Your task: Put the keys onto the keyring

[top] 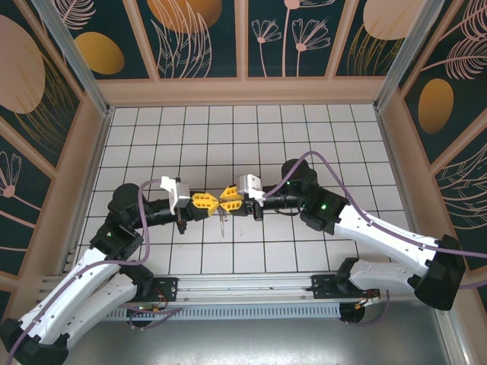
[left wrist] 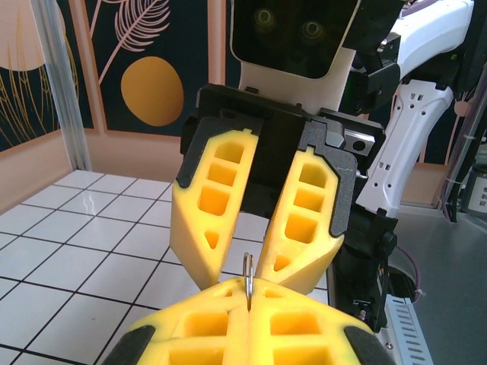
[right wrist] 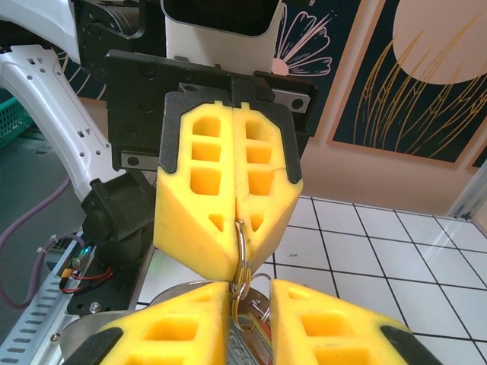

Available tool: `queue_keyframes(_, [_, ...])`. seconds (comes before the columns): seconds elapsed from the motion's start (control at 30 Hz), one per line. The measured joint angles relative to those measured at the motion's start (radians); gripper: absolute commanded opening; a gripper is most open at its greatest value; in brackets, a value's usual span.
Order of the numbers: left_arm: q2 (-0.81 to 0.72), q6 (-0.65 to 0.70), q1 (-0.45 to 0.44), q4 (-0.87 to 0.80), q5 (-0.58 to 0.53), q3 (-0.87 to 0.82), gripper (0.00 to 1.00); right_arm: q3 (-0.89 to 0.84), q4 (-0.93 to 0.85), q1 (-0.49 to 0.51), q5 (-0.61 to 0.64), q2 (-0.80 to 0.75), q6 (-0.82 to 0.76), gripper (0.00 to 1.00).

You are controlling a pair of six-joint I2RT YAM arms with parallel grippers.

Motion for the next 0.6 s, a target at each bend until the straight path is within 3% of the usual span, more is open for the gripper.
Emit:
queue_keyframes(0.2, [0.0,0.0,0.002,0.0,-0.005,0.0,0.0,0.004,-0.001,0.0,-0.006,0.006,0.0,0.15])
queue_keyframes(0.33, [0.0,0.0,0.005,0.0,-0.01,0.0,0.0,0.004,0.0,0.0,-0.005,0.006,-0.004,0.0])
queue_keyframes(0.6, [0.01,0.013,0.006,-0.024,-0.049,0.004,0.0,0.004,-0.011,0.003,0.046,0.006,-0.015,0.0])
